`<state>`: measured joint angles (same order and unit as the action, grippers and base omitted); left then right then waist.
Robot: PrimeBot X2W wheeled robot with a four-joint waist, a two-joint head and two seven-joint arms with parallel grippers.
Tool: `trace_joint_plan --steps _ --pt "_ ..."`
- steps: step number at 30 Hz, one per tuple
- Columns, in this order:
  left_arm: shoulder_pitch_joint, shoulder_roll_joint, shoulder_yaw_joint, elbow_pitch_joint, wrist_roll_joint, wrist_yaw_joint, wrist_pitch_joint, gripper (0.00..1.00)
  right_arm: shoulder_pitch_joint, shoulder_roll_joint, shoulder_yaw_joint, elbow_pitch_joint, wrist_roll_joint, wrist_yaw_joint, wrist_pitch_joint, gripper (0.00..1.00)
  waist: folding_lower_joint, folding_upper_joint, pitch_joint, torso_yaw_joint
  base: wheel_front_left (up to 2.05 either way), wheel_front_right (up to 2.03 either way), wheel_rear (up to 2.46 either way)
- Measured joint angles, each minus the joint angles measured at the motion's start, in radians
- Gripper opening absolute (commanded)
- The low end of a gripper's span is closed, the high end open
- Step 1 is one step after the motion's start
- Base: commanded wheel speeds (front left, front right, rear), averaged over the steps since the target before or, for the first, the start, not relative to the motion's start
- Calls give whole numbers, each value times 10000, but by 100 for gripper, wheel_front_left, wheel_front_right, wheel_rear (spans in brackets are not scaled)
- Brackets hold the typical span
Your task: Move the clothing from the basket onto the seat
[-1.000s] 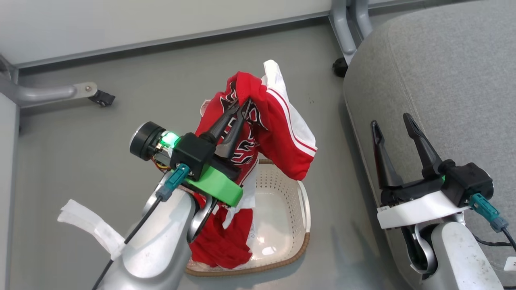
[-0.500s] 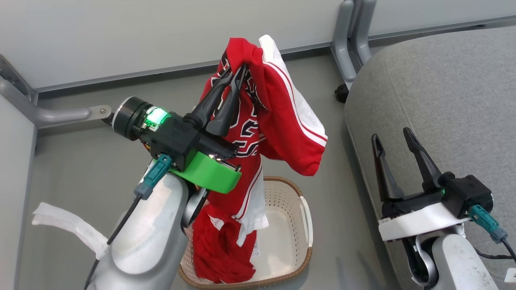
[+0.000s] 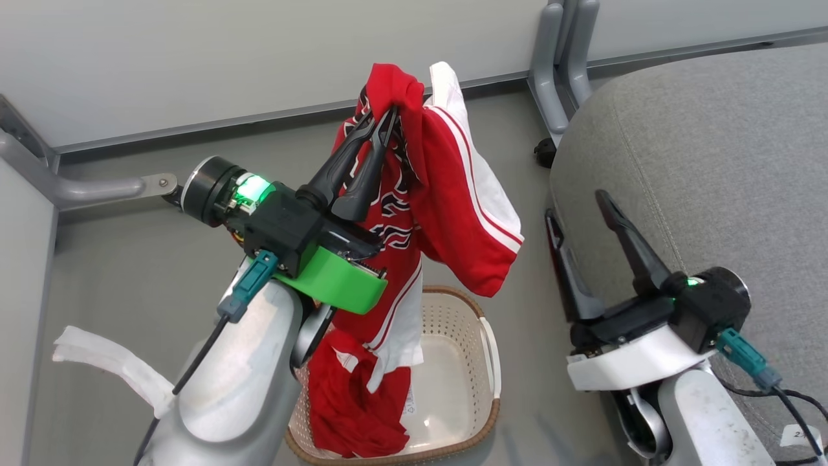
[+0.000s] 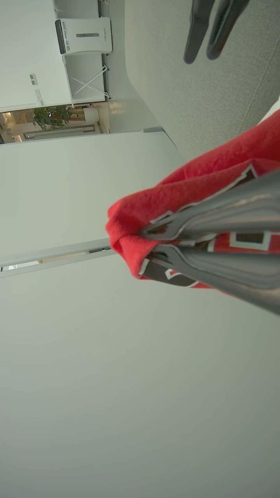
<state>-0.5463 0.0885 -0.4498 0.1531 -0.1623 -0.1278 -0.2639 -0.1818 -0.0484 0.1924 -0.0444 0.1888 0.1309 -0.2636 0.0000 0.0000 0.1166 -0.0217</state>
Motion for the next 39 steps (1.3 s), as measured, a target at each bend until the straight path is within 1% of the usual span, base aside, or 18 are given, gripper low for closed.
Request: trace_joint_plan --steps 8,12,17,21,25,28,32,38,39 --pt "1 -98 -192 40 -8 -2 0 0 -626 2 1346 -228 56 0 -2 100 0 0 35 67 0 0 0" --pt "-12 -153 -316 12 -15 -4 0 0 -999 4 1710 48 -13 0 -6 100 0 0 98 106 0 0 0" --pt "-104 -217 -472 -73 -29 -10 0 0 -1577 2 1927 725 -309 0 -8 100 0 0 199 164 0 0 0" --pt "-192 -295 -637 -159 -86 -10 0 0 -1993 -2 1891 1313 -702 0 -8 100 0 0 271 234 0 0 0" --pt "-196 -328 -777 -211 -140 -10 0 0 -2297 -2 1808 1620 -1277 0 -8 100 0 0 319 311 0 0 0" --pt "-196 -341 -890 -272 -219 -10 0 0 -2379 -2 1743 1850 -1375 0 -8 100 0 0 335 344 0 0 0" --pt "-192 -364 -1131 -422 -311 -10 0 0 -2422 2 1515 2180 -1338 0 -8 100 0 0 348 409 0 0 0" --pt "-191 -370 -1475 -690 -539 -4 0 0 -2617 0 1415 2667 -899 0 -8 100 0 0 358 505 0 0 0" --pt "-191 -370 -1513 -706 -573 6 0 0 -2619 0 1442 2744 -876 0 -8 94 0 0 355 519 0 0 0"
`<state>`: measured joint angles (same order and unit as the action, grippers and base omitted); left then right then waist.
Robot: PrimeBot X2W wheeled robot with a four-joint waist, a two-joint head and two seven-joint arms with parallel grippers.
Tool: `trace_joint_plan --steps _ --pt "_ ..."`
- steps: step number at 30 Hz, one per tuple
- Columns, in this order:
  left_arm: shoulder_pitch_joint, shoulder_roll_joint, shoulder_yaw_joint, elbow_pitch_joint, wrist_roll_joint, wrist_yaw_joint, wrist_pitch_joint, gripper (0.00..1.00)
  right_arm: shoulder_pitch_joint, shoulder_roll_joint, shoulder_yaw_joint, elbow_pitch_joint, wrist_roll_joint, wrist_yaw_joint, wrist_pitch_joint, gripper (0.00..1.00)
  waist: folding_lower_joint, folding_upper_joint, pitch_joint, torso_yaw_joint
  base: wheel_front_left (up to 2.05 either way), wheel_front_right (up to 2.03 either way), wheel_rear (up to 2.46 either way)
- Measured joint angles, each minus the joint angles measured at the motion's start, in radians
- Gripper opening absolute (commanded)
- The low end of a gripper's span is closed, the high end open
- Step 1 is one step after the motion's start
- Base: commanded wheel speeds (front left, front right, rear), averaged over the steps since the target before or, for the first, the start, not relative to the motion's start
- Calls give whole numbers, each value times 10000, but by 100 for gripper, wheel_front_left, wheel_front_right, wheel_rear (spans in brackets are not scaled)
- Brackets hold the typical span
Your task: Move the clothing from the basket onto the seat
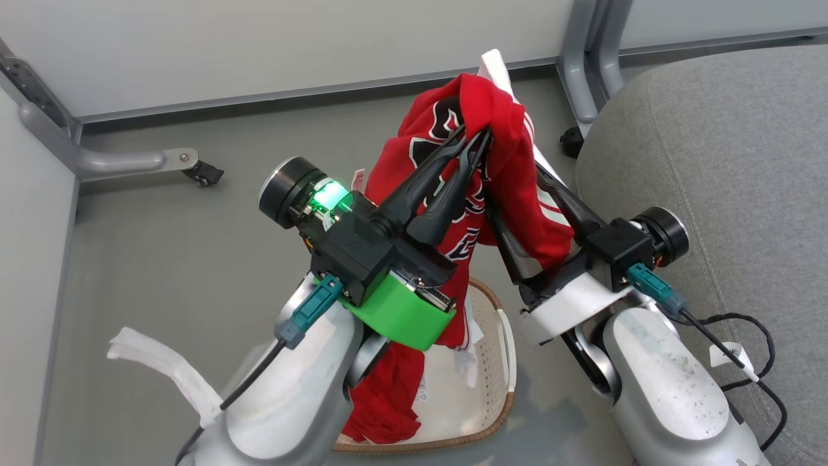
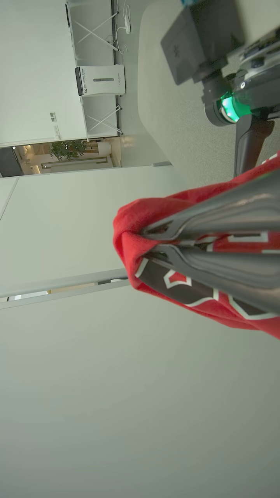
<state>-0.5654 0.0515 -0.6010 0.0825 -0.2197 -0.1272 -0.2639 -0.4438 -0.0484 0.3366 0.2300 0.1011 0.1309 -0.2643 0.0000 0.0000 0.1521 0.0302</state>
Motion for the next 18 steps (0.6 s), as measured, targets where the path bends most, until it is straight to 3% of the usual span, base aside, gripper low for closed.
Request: trace_joint_plan --steps 1,18 --pt "-1 0 -38 -12 -4 12 0 0 -5 -2 40 77 171 0 0 0 0 0 -3 12 0 0 0" --pt "20 -4 -42 155 -23 38 0 0 15 0 150 27 779 0 0 0 0 0 28 -105 0 0 0"
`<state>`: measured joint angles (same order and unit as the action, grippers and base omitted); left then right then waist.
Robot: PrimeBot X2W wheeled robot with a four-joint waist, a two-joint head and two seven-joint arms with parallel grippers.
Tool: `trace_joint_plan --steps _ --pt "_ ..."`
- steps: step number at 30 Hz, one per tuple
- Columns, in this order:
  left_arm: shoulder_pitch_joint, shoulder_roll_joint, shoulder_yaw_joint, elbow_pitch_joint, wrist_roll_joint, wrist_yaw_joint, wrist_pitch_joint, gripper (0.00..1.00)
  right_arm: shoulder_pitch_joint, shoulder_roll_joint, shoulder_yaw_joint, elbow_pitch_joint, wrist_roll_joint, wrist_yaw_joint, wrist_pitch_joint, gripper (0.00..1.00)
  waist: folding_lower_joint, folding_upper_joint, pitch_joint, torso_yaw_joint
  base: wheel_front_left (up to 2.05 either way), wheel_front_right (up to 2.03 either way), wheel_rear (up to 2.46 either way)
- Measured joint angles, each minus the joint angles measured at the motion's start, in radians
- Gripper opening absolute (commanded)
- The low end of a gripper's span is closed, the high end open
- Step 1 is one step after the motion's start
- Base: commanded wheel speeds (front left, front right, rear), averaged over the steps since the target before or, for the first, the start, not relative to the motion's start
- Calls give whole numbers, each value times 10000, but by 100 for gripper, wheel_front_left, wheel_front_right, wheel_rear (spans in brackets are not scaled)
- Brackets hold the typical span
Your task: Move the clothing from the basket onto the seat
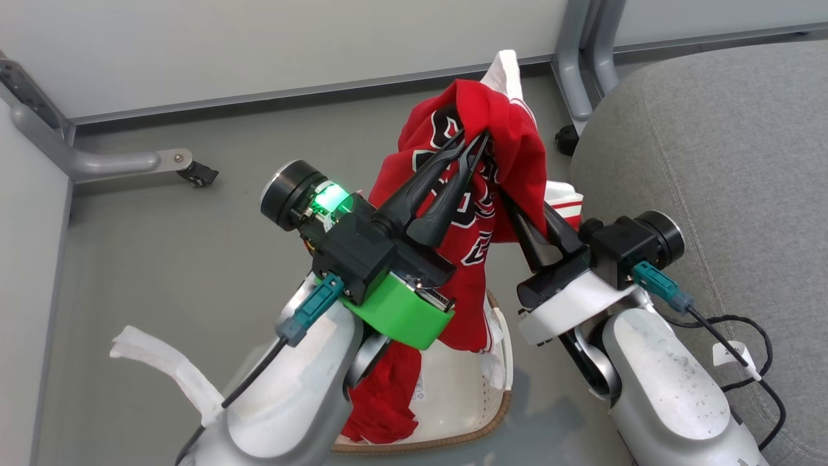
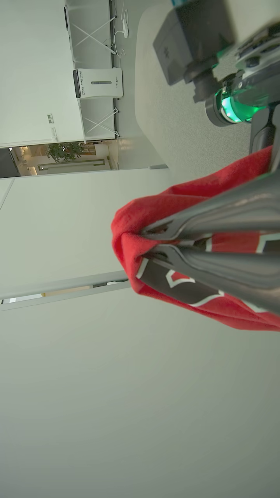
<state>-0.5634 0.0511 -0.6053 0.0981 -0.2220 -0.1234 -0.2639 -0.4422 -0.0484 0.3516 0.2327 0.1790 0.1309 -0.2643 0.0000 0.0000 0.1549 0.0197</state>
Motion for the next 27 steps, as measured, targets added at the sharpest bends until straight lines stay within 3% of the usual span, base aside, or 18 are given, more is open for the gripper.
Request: trace_joint_plan --steps 1,3,27 --pt "0 0 10 0 4 0 0 24 0 0 -10 -12 8 0 0 0 0 0 7 0 0 0 0" --pt "0 0 38 2 27 0 0 100 1 0 -31 -33 29 0 0 0 0 0 23 -1 0 0 0" --pt "12 -6 90 159 238 2 -2 100 38 -2 -823 -215 188 0 0 0 0 0 245 -342 0 0 0"
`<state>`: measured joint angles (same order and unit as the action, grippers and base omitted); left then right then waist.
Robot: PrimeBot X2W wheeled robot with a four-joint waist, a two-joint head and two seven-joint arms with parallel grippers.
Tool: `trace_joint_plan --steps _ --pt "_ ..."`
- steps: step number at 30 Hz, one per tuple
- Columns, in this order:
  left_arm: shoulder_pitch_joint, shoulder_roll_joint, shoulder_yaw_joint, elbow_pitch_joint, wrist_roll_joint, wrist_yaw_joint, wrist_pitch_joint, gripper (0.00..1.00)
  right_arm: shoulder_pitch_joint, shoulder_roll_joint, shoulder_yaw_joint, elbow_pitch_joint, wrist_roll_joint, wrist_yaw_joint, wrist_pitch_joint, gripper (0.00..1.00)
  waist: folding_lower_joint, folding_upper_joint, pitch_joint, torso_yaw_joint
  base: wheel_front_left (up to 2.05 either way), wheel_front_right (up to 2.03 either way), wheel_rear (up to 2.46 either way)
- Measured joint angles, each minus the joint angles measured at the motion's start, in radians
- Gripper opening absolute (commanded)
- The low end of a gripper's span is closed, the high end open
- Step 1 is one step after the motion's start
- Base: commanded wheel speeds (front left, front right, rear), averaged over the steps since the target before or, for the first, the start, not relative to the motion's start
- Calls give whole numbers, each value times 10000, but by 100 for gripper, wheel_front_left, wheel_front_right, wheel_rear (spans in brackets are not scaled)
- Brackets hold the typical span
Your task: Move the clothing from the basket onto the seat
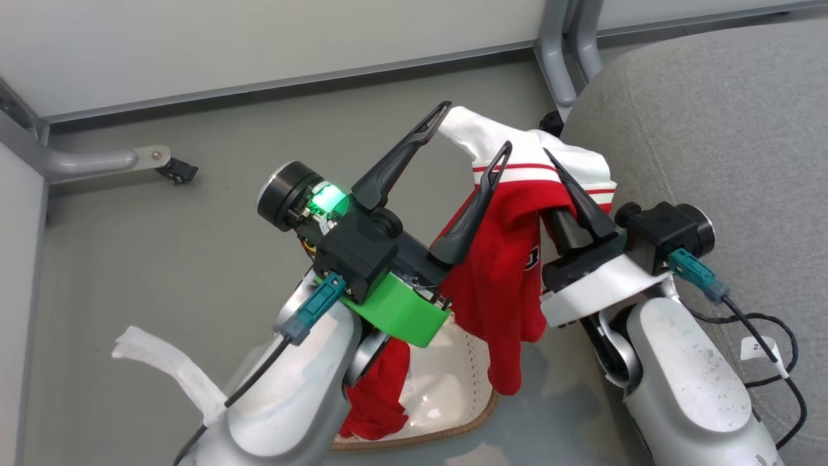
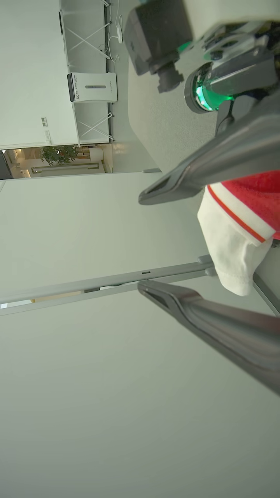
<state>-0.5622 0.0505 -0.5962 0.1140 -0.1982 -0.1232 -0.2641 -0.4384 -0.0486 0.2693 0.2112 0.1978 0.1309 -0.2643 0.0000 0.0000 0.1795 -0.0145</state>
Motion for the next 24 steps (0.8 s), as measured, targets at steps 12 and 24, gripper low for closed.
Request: trace_joint_plan --steps 12,24 --pt "32 -8 -242 374 186 -31 -2 100 254 0 -865 -341 -46 0 2 0 0 0 194 -799 0 0 0" --pt "-30 107 -663 650 276 -44 -2 100 423 -4 -1507 -752 42 0 0 0 0 0 618 -1988 0 0 0"
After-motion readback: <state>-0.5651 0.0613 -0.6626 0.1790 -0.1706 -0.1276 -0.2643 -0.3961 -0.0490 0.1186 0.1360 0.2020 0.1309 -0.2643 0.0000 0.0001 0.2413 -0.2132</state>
